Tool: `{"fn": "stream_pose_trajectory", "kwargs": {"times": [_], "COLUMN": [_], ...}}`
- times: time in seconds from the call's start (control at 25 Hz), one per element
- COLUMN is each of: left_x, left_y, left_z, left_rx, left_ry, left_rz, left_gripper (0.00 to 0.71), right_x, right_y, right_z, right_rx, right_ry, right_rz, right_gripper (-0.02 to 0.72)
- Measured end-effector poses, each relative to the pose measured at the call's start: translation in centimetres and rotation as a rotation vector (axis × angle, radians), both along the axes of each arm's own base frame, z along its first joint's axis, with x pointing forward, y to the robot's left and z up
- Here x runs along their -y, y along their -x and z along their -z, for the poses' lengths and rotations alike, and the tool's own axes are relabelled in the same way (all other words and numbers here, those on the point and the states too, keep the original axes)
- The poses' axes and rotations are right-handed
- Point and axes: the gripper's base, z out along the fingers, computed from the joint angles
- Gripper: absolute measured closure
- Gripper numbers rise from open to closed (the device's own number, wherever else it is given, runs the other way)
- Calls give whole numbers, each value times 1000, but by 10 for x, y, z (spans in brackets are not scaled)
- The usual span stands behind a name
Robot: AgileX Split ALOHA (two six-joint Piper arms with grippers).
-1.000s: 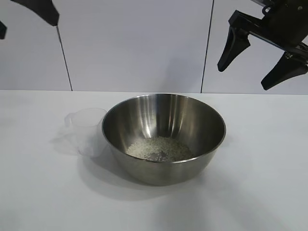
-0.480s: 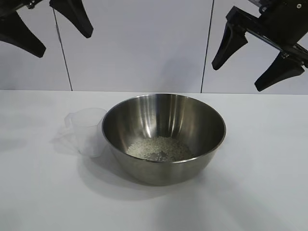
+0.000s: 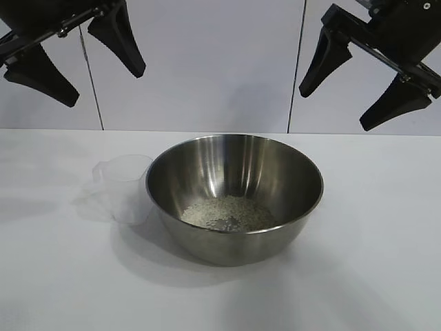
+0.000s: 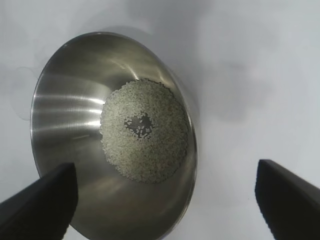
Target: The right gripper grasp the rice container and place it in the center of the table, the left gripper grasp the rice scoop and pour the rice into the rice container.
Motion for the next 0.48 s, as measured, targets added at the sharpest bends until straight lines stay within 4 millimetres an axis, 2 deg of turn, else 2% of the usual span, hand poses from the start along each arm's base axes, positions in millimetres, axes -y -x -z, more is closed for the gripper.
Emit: {"fn": "stream_pose_trajectory", "kwargs": {"times": [0.48], "left_x": [0], "left_y": [0], "left_z": [0], "left_rx": [0], "left_ry": [1], "left_rz": [-1], "left_gripper": [17], "right_x": [-1], "right_y": [0], "right_z": [0], "right_rx": [0], "right_ry": [-8], "right_rz": [2], "right_gripper": [42]}}
